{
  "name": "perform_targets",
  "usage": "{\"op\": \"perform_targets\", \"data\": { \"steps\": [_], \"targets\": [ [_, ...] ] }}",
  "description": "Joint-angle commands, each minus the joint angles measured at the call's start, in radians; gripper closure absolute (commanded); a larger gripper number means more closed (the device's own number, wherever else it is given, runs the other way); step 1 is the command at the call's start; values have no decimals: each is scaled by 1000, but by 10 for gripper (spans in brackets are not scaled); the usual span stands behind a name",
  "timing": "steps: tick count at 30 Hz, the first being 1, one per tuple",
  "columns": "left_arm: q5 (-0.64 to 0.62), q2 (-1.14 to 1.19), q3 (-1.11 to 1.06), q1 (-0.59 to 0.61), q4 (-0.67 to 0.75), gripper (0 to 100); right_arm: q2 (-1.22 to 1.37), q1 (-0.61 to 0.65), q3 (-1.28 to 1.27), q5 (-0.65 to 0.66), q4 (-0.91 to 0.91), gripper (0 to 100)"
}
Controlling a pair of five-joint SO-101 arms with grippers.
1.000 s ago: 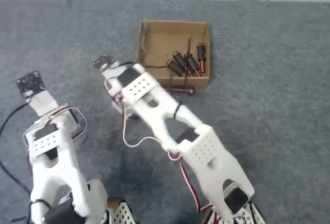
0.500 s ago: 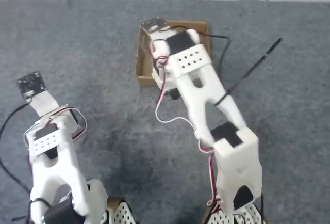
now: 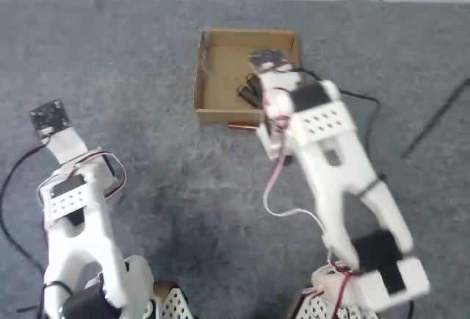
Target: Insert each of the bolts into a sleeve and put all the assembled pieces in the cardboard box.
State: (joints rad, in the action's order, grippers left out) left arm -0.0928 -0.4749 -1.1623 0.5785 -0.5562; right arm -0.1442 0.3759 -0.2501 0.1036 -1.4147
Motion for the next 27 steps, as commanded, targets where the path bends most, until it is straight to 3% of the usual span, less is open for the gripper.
{"op": "perform_targets", "data": {
  "steps": [1, 10, 17, 22, 27],
  "targets": [
    [28, -6, 36, -5, 20, 987, -160, -105, -147, 25, 91, 992],
    [51, -8, 36, -38, -17, 987, -384, -328, -474, 26, 242, 992],
    [97, -15, 47, -61, -72, 987, -561, -555, -738, 109, 340, 992],
    [284, -15, 79, -172, -175, 987, -725, -645, -918, 110, 418, 992],
    [365, -15, 88, -295, -195, 987, -868, -705, -1046, 193, 433, 992]
  ]
}}
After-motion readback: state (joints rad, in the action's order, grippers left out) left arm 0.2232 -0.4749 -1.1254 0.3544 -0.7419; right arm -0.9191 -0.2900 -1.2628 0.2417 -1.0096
